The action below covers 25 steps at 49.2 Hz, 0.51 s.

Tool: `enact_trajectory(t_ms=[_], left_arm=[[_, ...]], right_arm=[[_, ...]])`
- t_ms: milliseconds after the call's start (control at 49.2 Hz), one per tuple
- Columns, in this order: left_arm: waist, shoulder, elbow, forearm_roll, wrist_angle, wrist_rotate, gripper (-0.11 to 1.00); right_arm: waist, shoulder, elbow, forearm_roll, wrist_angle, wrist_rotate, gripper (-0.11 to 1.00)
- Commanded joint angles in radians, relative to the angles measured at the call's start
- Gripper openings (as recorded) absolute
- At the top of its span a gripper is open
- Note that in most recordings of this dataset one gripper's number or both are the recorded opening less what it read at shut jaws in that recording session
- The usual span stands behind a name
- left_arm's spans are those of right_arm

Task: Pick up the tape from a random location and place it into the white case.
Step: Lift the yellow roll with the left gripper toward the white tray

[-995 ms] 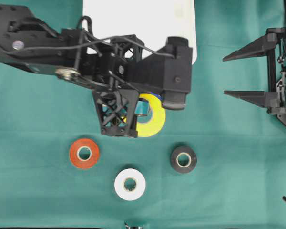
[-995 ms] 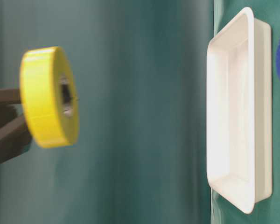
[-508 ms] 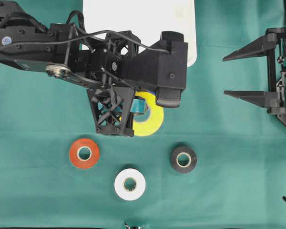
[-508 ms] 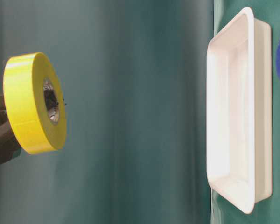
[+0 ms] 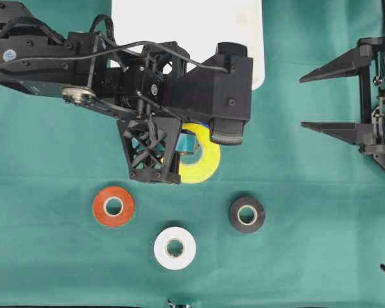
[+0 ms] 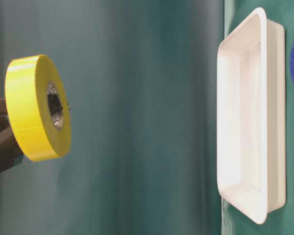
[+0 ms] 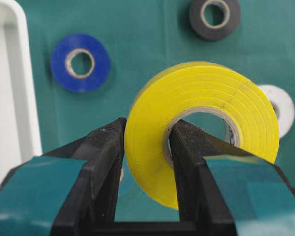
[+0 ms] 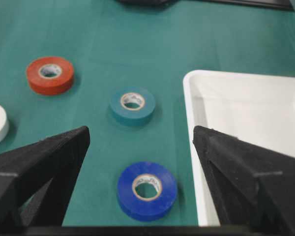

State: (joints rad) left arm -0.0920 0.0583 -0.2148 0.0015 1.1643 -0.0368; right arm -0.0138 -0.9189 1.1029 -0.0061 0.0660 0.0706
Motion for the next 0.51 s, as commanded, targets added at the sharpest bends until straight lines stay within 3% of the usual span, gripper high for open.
enact_trajectory(t_ms=[0,305,488], left_arm=[[0.003,-0.035,-0.012,0.002,-0.009,-0.002,0.25],[0.058,-0.04,-0.002,0.006,-0.012,0.003,0.25],[0.167,-0.069,0.038,0.008,-0.011,0.017,0.25]], right_arm=[[-0.002,0.006,-0.021,0.0,-0.005,0.0,0.92],[0.0,0.005,-0.023,0.0,-0.005,0.0,0.92],[0.0,0.003,-0.029,0.0,0.005,-0.002,0.92]])
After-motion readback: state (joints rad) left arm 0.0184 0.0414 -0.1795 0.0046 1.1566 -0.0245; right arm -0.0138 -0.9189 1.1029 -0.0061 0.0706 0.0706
